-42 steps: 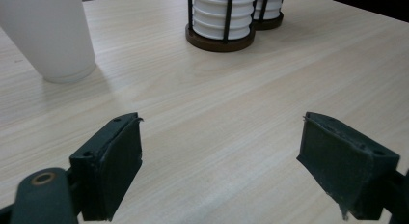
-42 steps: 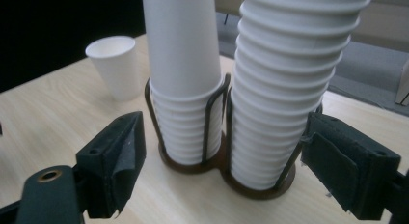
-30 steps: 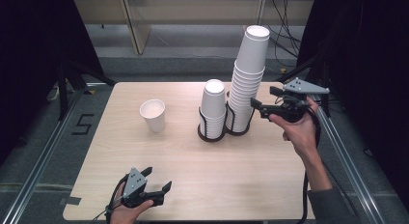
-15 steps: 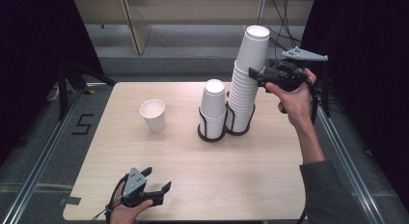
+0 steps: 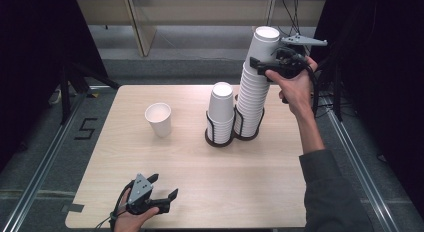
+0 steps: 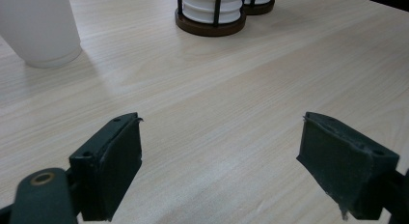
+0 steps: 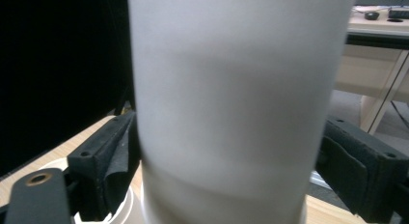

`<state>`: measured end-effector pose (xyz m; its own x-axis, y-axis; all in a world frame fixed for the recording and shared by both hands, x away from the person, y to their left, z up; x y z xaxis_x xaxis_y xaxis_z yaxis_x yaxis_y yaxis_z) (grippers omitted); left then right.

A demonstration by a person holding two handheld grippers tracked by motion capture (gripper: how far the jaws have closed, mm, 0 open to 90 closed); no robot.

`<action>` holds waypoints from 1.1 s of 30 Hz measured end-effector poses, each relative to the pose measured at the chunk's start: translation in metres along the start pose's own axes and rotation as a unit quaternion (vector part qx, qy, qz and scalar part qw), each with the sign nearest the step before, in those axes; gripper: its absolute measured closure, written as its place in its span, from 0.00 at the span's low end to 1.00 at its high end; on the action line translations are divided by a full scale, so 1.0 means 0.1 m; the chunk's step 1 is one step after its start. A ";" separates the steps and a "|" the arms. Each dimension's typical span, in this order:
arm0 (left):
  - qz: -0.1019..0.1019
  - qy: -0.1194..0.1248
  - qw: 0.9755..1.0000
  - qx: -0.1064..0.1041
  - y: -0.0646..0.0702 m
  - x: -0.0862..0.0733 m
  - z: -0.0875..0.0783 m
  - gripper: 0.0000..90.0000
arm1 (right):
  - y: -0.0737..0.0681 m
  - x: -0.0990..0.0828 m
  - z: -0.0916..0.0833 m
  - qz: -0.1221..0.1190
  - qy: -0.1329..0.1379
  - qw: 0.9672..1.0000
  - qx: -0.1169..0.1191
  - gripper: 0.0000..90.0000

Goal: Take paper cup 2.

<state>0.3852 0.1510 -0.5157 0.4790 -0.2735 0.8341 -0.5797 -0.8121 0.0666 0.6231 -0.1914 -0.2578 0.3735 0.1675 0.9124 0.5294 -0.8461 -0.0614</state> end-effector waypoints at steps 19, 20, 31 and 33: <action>0.003 0.003 1.000 -0.009 0.03 0.01 0.00 0.16 | 0.00 0.12 0.13 0.014 0.017 1.000 -0.009 0.17; 0.003 0.008 1.000 -0.013 0.04 0.02 0.01 0.16 | -0.01 0.15 0.11 0.015 0.019 1.000 -0.013 0.17; 0.007 0.001 1.000 -0.014 0.05 0.01 0.01 0.16 | -0.03 0.48 -0.12 0.004 0.056 0.998 -0.039 0.17; 0.007 0.004 1.000 -0.017 0.06 0.01 0.02 0.16 | -0.04 0.51 -0.16 0.008 0.063 0.997 -0.038 0.17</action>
<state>0.3835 0.1454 -0.5153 0.4659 -0.2810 0.8390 -0.6085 -0.7902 0.0733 0.6283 -0.1877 -0.2049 0.2792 0.0931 0.9557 0.4631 -0.8849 -0.0490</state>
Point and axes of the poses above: each handheld gripper's, and its own axes: z roughly forward along the jaws, x roughly out of its top, y roughly to its right, the point moved 5 cm from there along z, roughly forward along the jaws, and after that the axes turned 7 degrees about -y, right-handed, at the moved point
